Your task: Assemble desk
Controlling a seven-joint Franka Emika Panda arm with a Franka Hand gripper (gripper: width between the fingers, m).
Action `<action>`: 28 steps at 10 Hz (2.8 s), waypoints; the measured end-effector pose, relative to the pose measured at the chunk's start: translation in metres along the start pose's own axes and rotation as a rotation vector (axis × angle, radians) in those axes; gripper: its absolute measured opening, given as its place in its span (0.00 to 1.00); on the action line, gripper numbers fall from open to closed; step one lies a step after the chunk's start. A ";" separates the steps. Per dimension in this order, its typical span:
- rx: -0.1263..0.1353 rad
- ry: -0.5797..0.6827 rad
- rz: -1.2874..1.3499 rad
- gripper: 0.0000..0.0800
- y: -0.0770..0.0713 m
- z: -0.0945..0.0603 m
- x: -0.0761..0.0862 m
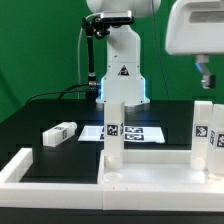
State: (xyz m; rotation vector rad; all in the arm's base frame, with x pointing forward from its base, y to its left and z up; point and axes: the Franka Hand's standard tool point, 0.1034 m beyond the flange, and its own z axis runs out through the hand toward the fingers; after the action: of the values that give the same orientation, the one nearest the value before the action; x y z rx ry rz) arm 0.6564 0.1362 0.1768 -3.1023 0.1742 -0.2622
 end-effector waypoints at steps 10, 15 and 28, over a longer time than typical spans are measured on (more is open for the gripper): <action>-0.013 -0.051 0.000 0.81 0.033 0.032 -0.013; -0.022 -0.052 0.013 0.66 0.029 0.050 -0.018; -0.028 -0.049 1.137 0.36 0.039 0.052 -0.020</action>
Offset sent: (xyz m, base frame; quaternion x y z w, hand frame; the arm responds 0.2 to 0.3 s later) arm 0.0000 0.0000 0.0000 0.0000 0.0000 0.0000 1.0000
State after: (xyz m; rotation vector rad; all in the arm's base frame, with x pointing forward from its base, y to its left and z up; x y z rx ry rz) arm 0.6413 0.1000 0.1205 -2.4769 1.7842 -0.1250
